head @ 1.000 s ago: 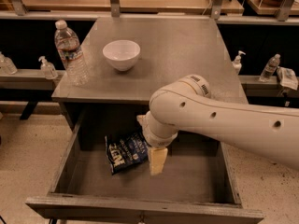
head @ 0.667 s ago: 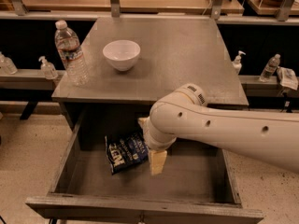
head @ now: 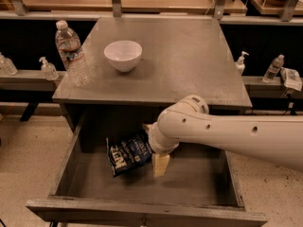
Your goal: Pick blue chip bag from top drawer and place on counter
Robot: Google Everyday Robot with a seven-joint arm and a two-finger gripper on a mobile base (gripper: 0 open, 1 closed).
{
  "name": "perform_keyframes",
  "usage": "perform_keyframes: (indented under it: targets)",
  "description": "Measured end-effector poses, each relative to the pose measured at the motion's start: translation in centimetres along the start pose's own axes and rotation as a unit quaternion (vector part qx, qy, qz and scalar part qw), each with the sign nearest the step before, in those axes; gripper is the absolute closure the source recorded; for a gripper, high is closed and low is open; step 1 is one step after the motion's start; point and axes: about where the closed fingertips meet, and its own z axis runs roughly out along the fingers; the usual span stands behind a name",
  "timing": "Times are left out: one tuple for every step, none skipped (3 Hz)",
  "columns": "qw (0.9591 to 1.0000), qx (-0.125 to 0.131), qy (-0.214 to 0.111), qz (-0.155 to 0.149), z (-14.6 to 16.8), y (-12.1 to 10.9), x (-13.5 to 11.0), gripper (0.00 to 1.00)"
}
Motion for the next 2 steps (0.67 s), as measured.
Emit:
perform_keyframes:
  targets:
    - [0.9996, -0.015, -0.022, 0.001, 1.7, 0.1, -0.2, 0.15]
    - [0.9966, -0.022, -0.077, 0.017, 2.8, 0.0, -0.6, 0.38]
